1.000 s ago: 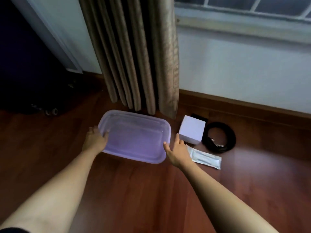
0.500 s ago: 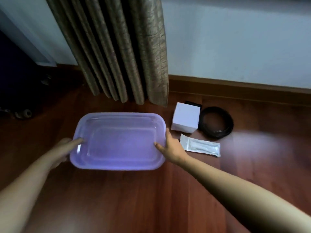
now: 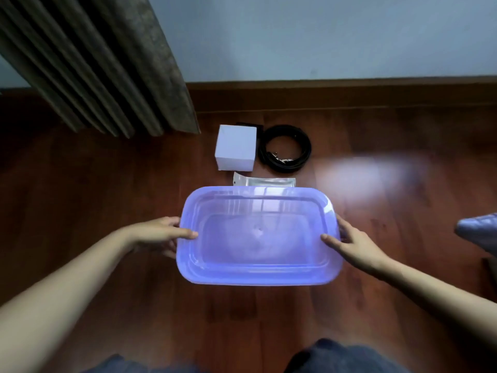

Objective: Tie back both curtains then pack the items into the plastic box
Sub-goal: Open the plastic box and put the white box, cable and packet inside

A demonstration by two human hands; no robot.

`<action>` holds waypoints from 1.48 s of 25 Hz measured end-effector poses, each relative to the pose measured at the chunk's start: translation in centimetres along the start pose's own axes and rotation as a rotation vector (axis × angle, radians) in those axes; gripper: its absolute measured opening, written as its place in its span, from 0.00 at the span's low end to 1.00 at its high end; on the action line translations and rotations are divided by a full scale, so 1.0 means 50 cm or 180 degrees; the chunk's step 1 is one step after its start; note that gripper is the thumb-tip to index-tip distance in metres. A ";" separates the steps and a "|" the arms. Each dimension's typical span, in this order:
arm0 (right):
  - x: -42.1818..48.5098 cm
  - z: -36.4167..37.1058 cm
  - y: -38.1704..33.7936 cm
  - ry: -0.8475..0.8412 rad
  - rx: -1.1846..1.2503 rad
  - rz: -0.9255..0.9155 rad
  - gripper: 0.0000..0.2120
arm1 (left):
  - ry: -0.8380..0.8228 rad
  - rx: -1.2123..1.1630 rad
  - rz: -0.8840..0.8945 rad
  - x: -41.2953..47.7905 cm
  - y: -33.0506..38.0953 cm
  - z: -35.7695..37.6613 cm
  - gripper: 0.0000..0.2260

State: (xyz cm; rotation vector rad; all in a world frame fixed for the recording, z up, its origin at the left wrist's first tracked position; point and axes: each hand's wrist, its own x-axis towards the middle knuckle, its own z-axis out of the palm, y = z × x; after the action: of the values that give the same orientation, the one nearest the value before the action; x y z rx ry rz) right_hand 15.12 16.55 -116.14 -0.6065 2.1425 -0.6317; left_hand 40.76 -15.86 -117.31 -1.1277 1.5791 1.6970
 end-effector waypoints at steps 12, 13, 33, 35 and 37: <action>0.022 0.000 0.086 0.0222 0.0333 -0.0008 0.32 | 0.1721 0.2227 0.0218 0.025 0.026 0.084 0.30; 0.023 0.002 0.087 0.0258 0.0432 0.0000 0.31 | 0.2078 0.2140 0.0450 0.026 0.036 0.087 0.29; 0.027 0.025 0.088 0.0847 0.0503 -0.0289 0.31 | 0.2437 0.2272 0.0855 0.077 0.115 0.108 0.18; 0.027 0.021 0.075 0.1213 0.0829 -0.0253 0.27 | 0.2582 0.2267 0.0911 0.069 0.124 0.113 0.19; 0.027 -0.010 0.047 0.1310 0.1844 -0.0150 0.18 | 0.2688 0.2347 0.1156 0.054 0.152 0.107 0.18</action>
State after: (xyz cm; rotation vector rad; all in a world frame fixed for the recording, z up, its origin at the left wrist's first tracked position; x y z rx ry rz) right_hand 13.49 17.65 -118.08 -0.2162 2.1551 -1.4356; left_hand 31.90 -12.18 -116.01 -1.2409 2.7412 0.6192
